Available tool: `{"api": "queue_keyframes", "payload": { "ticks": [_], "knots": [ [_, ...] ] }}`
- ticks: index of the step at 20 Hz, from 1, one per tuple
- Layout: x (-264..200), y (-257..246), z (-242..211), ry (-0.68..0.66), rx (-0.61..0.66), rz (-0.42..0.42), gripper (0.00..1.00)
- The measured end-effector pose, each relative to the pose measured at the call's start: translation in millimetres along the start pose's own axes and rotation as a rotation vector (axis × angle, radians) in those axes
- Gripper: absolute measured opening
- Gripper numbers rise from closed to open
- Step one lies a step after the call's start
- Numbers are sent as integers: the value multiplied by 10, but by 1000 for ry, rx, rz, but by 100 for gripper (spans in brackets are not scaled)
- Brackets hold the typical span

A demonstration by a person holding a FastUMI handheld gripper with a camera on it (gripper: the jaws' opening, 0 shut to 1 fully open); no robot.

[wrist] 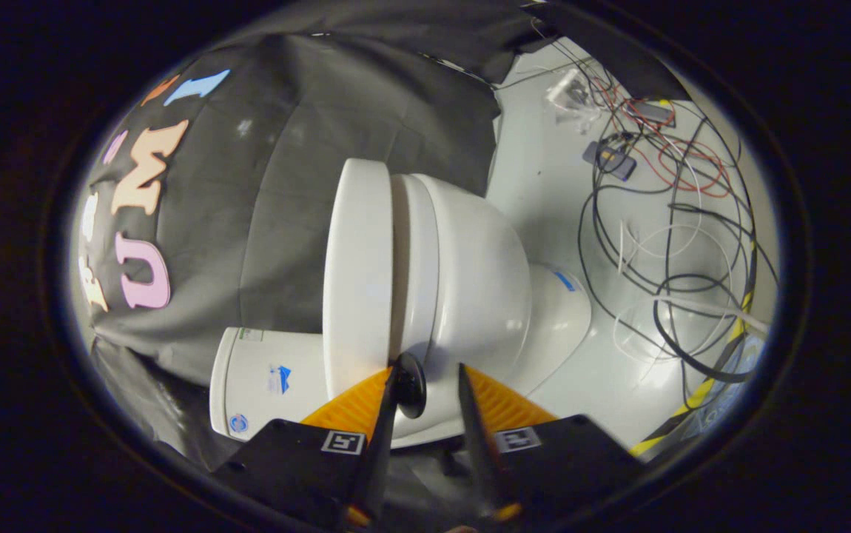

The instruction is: Open the toilet lid.

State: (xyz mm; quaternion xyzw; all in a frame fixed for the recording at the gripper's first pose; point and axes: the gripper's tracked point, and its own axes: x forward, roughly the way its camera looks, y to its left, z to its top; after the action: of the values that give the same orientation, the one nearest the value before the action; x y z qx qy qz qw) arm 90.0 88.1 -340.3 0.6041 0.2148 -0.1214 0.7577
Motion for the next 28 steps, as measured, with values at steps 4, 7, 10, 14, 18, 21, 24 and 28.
{"api": "queue_keyframes", "payload": {
  "ticks": [4, 7, 10, 14, 18, 21, 24, 28],
  "knots": [
    [27, -55, 50, -27, 87, -44, 20],
    [96, 17, 28, -34, 8, -98, 21],
    [14, 54, 48, -23, 24, -151, 1],
    [-64, 126, 58, -37, -30, -261, 1],
    [-187, 400, 104, -58, -163, -321, 1],
    [-261, 600, 108, -93, -237, -363, 1],
    [-309, 788, 93, -100, -280, -367, 1],
    [-355, 939, 88, -107, -327, -391, 1]
  ]
}}
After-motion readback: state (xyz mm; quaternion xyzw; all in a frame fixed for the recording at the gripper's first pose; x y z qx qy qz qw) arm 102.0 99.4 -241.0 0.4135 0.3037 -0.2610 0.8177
